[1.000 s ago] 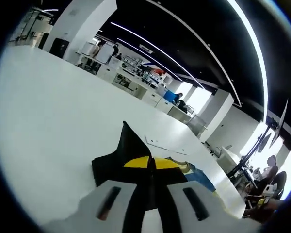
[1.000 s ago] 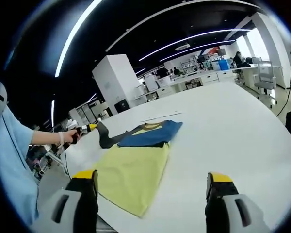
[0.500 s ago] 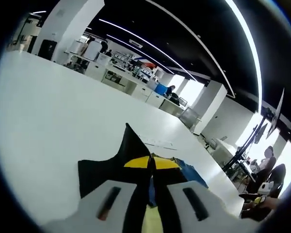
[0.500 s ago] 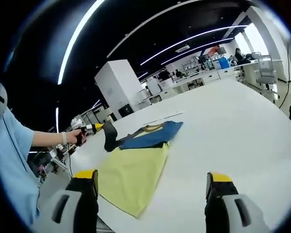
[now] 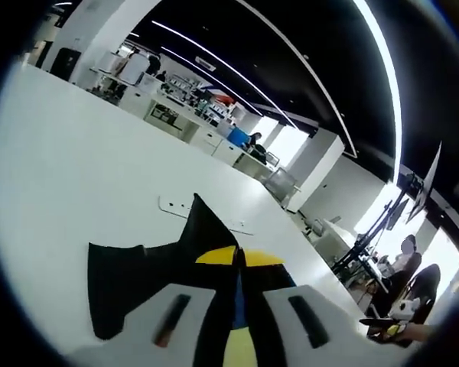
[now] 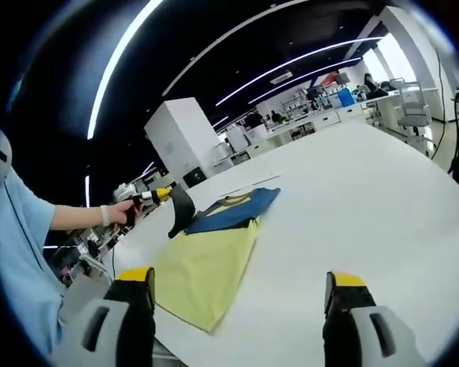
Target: Fold the garment on the visible template until the final outline fits inside the template.
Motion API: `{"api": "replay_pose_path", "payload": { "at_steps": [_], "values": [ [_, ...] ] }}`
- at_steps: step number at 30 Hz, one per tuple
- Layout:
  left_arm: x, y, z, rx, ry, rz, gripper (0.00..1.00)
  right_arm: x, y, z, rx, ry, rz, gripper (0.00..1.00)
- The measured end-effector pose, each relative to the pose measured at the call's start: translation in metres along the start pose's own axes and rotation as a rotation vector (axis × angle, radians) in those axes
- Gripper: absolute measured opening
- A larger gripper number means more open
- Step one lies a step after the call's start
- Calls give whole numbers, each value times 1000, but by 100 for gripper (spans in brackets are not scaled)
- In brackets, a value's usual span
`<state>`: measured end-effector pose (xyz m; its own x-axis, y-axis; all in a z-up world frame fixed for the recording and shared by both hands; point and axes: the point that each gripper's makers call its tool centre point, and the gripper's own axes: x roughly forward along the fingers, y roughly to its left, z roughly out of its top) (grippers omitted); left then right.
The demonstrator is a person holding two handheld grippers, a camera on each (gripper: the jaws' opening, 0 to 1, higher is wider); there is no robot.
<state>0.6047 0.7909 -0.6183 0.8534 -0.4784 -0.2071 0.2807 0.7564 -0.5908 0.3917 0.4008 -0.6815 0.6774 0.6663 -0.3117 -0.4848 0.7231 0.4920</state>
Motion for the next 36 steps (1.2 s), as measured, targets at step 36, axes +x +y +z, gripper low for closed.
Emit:
{"api": "replay_pose_path", "payload": {
  "at_steps": [36],
  "values": [
    [103,-104,-97,-97,116,-222,0,-4,-19,-11,36,50,-24,92]
  ]
}}
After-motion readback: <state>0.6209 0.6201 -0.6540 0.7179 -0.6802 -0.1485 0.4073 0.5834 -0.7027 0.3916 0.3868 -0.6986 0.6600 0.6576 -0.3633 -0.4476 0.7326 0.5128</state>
